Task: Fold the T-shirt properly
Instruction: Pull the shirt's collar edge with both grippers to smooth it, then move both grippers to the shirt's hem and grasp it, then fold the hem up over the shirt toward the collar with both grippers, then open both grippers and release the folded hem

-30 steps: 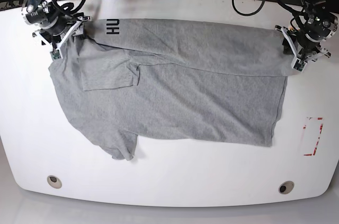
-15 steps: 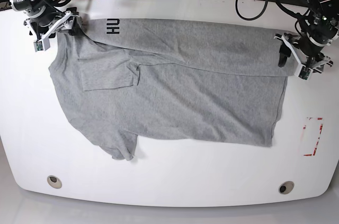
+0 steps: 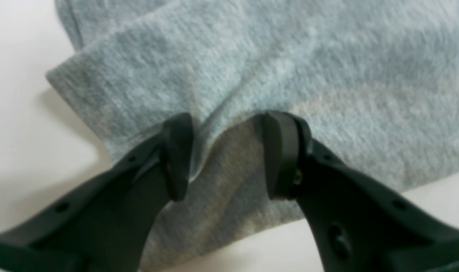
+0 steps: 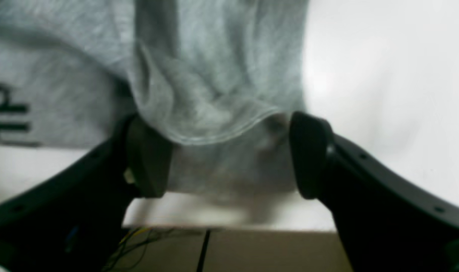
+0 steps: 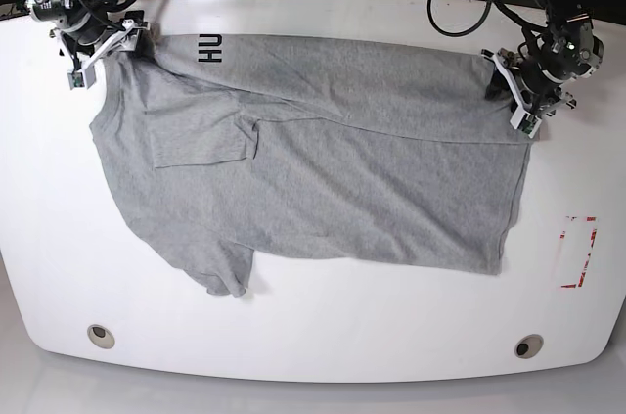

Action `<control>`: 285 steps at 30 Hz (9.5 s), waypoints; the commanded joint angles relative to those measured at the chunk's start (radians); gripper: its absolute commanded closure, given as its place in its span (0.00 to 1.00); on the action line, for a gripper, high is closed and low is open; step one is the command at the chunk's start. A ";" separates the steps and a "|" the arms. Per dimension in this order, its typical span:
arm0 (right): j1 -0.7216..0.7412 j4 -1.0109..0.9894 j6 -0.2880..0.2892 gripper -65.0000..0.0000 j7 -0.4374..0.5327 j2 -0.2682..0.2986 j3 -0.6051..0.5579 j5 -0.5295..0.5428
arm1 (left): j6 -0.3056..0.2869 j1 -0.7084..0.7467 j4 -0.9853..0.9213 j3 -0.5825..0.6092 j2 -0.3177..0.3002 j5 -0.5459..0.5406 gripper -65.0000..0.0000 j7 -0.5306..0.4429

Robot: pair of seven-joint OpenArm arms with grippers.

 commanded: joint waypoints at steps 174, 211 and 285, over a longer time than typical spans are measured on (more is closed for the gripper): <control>0.813 -0.631 -0.001 1.00 0.302 0.118 -0.625 -0.009 | 0.047 -0.780 -0.729 -0.179 -0.076 0.290 1.00 -0.209; 0.244 0.121 -0.001 1.00 0.030 0.129 -0.401 -0.003 | -0.006 -0.200 0.066 -0.308 0.036 0.292 1.00 0.178; 0.382 -0.468 -0.001 0.54 0.265 0.196 -0.303 0.017 | -0.006 -0.197 0.203 -0.409 0.168 -0.080 0.23 0.417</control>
